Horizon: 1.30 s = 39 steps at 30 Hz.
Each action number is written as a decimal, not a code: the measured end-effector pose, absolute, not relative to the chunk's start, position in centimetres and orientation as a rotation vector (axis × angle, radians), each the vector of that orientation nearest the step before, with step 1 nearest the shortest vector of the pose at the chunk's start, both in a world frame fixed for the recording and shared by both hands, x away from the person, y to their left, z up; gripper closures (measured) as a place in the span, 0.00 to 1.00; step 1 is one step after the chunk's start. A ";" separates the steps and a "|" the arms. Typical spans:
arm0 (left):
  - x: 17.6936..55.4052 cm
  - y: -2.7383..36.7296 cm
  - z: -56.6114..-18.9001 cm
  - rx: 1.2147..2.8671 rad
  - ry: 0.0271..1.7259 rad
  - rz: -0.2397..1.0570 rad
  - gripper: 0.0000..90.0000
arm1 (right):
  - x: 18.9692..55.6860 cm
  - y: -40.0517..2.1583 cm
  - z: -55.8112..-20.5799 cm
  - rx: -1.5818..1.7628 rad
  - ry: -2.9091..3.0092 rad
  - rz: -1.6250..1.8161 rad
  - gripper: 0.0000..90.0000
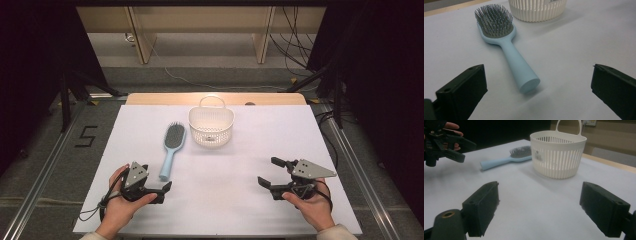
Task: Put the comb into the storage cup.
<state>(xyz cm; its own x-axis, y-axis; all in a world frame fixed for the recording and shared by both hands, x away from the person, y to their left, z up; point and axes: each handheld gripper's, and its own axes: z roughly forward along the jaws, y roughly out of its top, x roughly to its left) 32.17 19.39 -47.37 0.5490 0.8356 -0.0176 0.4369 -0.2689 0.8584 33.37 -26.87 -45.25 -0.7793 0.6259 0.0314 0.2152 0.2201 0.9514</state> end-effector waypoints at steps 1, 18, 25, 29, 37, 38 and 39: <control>32.2 19.4 -47.4 1.898 1.036 0.566 0.00 | 33.4 -26.9 -45.2 0.780 2.139 1.581 0.18; 32.1 19.3 -46.8 1.857 1.021 0.611 0.25 | 33.4 -26.9 -45.3 0.784 2.141 1.573 0.18; 32.7 18.3 -45.5 1.860 1.034 0.521 0.91 | 33.5 -26.7 -45.5 0.791 2.155 1.561 0.18; 33.4 17.5 -44.7 1.947 1.036 0.492 1.00 | 33.6 -26.7 -45.6 0.794 2.154 1.562 0.18; 36.8 14.9 -44.1 2.091 1.052 0.461 1.00 | 33.7 -26.7 -45.6 0.797 2.157 1.557 0.18; 37.1 14.7 -44.3 2.110 1.058 0.459 1.00 | 33.7 -26.8 -45.6 0.797 2.157 1.558 0.18; 37.5 14.5 -44.6 2.130 1.065 0.460 1.00 | 33.7 -26.8 -45.6 0.797 2.155 1.560 0.18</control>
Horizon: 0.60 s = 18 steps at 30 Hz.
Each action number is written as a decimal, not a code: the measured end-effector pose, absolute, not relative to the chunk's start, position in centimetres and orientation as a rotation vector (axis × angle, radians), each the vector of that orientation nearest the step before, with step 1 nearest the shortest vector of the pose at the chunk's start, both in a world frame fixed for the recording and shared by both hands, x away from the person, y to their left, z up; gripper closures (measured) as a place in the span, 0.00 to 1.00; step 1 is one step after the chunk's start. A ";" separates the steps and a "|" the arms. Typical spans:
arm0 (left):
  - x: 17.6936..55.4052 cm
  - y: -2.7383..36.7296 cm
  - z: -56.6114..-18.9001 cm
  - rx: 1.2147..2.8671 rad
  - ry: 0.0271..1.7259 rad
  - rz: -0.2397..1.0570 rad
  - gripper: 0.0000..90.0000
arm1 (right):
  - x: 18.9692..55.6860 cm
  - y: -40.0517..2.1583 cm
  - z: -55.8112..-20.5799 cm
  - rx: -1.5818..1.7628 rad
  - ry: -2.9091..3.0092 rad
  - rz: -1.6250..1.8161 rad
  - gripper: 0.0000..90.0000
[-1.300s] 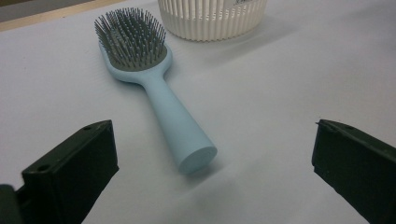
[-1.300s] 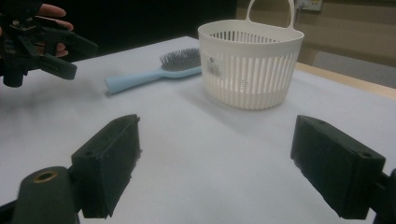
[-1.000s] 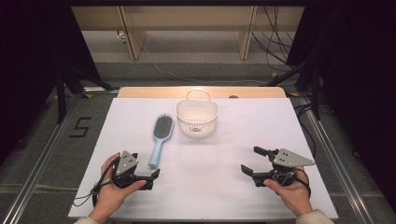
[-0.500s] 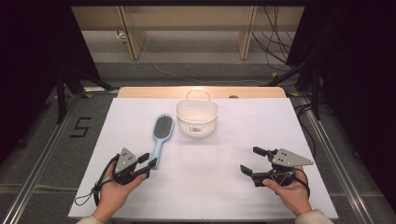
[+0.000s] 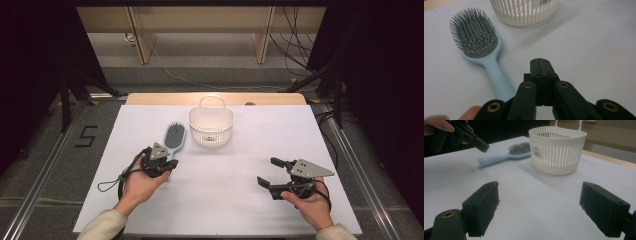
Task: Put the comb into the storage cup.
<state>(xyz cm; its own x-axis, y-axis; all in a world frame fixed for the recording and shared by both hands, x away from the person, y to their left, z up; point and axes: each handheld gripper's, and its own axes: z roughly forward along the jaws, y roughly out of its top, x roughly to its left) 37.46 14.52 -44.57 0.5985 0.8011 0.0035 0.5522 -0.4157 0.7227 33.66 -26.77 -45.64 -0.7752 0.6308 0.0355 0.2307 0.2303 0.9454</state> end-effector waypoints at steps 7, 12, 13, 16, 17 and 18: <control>38.9 14.2 -46.7 2.211 1.144 0.417 1.00 | 33.6 -26.8 -45.6 0.795 2.157 1.561 0.18; 39.3 14.2 -47.9 2.256 1.153 0.417 1.00 | 33.7 -26.8 -45.7 0.795 2.161 1.554 0.18; 39.3 14.2 -48.0 2.263 1.153 0.418 1.00 | 33.7 -26.8 -45.7 0.795 2.163 1.552 0.18; 39.4 14.3 -48.1 2.270 1.165 0.417 1.00 | 33.7 -26.7 -45.7 0.796 2.167 1.550 0.18; 39.5 14.3 -48.1 2.272 1.168 0.414 1.00 | 33.7 -26.8 -45.7 0.797 2.167 1.550 0.18; 39.5 14.3 -48.1 2.272 1.168 0.414 1.00 | 33.7 -26.8 -45.7 0.797 2.167 1.550 0.18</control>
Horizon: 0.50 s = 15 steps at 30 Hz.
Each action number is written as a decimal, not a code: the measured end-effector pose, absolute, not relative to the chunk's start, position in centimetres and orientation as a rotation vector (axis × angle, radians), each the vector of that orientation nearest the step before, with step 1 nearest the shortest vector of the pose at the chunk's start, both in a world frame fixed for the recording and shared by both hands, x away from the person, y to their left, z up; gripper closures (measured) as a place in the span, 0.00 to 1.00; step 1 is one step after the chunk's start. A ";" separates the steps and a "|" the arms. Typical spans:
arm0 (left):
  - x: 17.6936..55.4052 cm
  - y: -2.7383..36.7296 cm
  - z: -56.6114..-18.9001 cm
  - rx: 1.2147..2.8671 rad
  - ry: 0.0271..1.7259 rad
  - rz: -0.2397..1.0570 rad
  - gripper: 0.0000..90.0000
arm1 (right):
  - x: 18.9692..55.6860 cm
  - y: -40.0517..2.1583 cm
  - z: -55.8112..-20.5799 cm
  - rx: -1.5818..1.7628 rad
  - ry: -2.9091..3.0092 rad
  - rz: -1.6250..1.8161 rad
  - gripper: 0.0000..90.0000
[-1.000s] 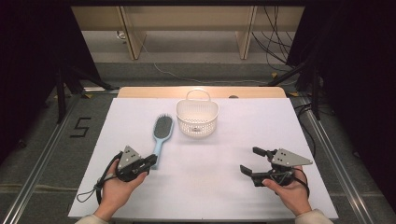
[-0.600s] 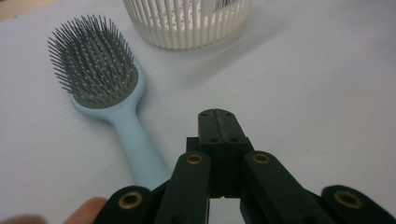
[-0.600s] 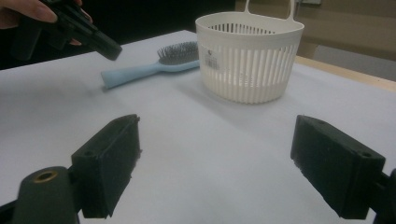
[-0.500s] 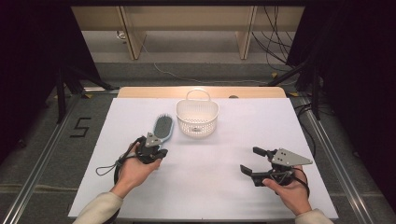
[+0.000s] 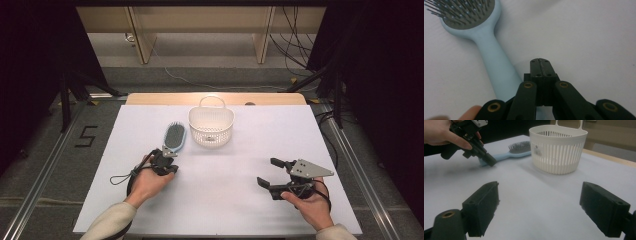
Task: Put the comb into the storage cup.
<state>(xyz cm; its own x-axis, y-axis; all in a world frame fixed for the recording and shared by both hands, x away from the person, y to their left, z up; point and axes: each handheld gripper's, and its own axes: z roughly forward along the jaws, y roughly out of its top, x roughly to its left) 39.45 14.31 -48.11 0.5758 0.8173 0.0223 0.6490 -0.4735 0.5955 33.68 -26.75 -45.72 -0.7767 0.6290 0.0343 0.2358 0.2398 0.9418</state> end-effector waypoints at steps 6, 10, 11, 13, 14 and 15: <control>39.5 14.8 -48.0 2.282 1.203 0.420 1.00 | 33.7 -26.8 -45.7 0.798 2.170 1.552 0.18; 39.5 15.7 -48.0 2.283 1.231 0.429 1.00 | 33.7 -26.8 -45.8 0.801 2.171 1.549 0.18; 39.5 16.2 -48.0 2.274 1.250 0.424 1.00 | 33.7 -26.8 -45.8 0.802 2.172 1.549 0.18; 39.5 16.4 -48.0 2.280 1.253 0.429 1.00 | 33.7 -26.8 -45.8 0.803 2.173 1.549 0.18; 39.5 16.6 -48.0 2.280 1.258 0.430 1.00 | 33.7 -26.8 -45.8 0.803 2.174 1.548 0.18; 39.5 16.7 -48.0 2.280 1.263 0.428 1.00 | 33.7 -26.8 -45.8 0.804 2.175 1.547 0.18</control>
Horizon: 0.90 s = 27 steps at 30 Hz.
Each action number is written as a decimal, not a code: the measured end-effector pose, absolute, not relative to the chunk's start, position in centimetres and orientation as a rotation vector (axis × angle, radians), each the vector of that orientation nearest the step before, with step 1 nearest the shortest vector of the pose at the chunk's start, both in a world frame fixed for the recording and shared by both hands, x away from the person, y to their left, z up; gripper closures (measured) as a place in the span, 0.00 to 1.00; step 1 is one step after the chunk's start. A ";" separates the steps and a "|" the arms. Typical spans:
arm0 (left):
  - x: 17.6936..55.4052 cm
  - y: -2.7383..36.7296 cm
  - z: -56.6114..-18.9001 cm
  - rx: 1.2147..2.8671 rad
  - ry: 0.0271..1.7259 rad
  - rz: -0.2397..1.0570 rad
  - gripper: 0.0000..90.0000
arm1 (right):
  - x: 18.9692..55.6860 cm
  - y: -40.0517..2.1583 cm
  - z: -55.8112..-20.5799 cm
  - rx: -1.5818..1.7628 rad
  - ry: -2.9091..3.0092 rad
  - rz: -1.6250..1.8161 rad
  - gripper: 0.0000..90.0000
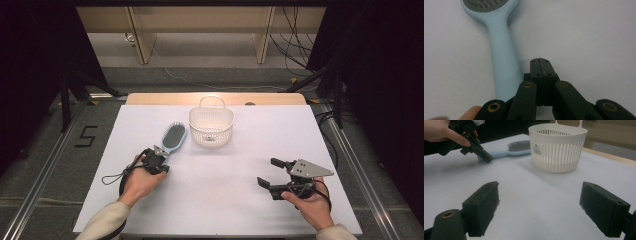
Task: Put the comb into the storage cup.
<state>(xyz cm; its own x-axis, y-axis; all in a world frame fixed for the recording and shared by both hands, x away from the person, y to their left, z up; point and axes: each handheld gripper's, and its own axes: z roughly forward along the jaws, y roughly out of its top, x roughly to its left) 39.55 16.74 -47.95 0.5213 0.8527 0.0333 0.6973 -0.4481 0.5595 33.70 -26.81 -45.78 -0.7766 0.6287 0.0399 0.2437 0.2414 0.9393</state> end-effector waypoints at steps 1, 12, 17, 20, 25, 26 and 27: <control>39.6 16.9 -47.9 2.281 1.270 0.431 1.00 | 33.7 -26.8 -45.8 0.803 2.174 1.548 0.18; 39.5 17.4 -48.0 2.278 1.283 0.442 1.00 | 33.7 -26.8 -45.8 0.802 2.176 1.546 0.18; 38.8 17.5 -47.8 2.291 1.244 0.444 1.00 | 33.7 -26.8 -45.8 0.800 2.178 1.550 0.18; 37.9 17.9 -46.7 2.244 1.199 0.434 0.93 | 33.6 -26.9 -45.7 0.800 2.176 1.554 0.18; 36.1 19.0 -45.3 2.050 1.142 0.426 0.77 | 33.7 -26.9 -45.8 0.802 2.176 1.553 0.18; 35.8 19.2 -45.2 2.011 1.126 0.436 0.63 | 33.6 -26.9 -45.8 0.803 2.179 1.553 0.18; 35.4 19.5 -45.1 1.985 1.114 0.442 0.61 | 33.6 -26.8 -45.8 0.802 2.181 1.553 0.18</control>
